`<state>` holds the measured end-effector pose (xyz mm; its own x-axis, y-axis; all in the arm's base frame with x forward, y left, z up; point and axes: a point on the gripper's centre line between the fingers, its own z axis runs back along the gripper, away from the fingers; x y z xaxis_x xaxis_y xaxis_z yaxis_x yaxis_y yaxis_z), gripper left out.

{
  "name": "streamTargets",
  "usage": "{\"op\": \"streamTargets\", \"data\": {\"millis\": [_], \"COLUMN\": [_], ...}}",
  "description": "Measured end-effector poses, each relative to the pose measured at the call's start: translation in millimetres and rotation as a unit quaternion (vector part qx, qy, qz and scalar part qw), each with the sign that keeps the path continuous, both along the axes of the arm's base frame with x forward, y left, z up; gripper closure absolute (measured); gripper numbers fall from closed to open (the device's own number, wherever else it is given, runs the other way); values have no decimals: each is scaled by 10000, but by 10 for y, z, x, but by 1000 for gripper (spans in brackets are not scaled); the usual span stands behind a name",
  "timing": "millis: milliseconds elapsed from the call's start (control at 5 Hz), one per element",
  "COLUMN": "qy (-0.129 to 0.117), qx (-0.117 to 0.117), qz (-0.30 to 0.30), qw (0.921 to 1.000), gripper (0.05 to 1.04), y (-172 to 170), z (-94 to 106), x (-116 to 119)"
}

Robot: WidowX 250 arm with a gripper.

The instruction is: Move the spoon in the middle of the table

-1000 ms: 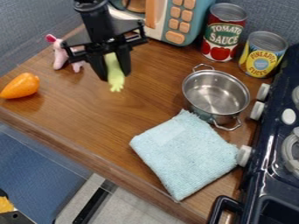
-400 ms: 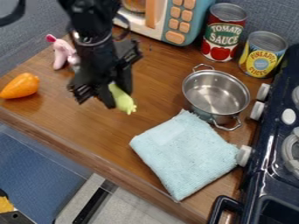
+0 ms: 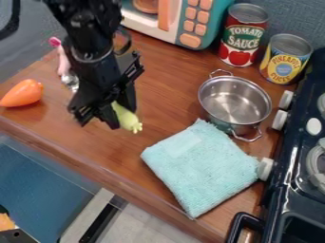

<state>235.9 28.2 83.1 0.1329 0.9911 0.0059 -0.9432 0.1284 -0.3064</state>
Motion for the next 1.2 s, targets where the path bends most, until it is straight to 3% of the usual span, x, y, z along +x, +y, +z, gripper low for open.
{"op": "streamTargets", "data": {"millis": [400, 600, 800, 1200], "qy": [628, 877, 1125, 1490], "qx": [-840, -1137, -1142, -911], "qz": [336, 561, 795, 1395], "qw": [9939, 9881, 9839, 9747], "gripper": [691, 691, 691, 691], "y": [-103, -32, 98, 400], "z": [-40, 18, 62, 33], "x": [-303, -380, -421, -404]}}
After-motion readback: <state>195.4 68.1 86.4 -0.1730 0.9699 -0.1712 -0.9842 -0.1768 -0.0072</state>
